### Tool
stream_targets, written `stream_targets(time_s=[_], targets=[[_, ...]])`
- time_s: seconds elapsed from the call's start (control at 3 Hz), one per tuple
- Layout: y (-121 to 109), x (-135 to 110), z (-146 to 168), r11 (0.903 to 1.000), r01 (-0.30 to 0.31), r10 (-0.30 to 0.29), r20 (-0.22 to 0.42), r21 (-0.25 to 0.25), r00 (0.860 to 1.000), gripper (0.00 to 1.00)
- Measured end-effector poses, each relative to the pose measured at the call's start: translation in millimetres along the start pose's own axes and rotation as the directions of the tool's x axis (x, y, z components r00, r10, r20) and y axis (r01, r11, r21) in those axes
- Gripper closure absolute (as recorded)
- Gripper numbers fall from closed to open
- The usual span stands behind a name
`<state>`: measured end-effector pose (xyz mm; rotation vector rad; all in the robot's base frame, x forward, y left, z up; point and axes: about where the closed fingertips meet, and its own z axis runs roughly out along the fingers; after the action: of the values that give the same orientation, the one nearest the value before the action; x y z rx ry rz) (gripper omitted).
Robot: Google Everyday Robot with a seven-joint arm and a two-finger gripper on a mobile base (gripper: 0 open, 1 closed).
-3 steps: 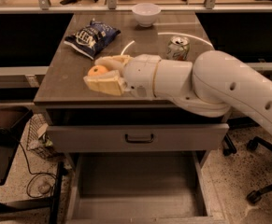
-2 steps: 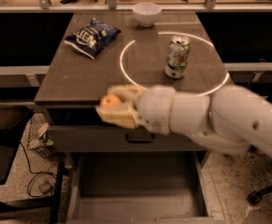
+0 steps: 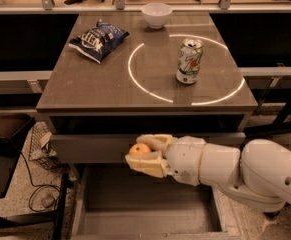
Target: Place orange into middle drawer
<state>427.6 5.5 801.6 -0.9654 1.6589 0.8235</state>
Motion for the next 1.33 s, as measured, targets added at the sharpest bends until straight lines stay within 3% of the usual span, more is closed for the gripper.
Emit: stream_targets(time_s=[0.33,0.67,1.0,1.33], targets=[[-18,69,-11,0.9949,-0.098,0.1,-0.062,0.022,0.993,1.0],[-27,109,-17,0.987,-0.155,0.158,-0.088,0.041,0.983,1.0],[-35,160,-10,0.9894,-0.127,0.133,-0.089,0.072,0.987,1.0],[-44,189,1,0.9923,-0.083,0.09,-0.083,0.092,0.992,1.0]])
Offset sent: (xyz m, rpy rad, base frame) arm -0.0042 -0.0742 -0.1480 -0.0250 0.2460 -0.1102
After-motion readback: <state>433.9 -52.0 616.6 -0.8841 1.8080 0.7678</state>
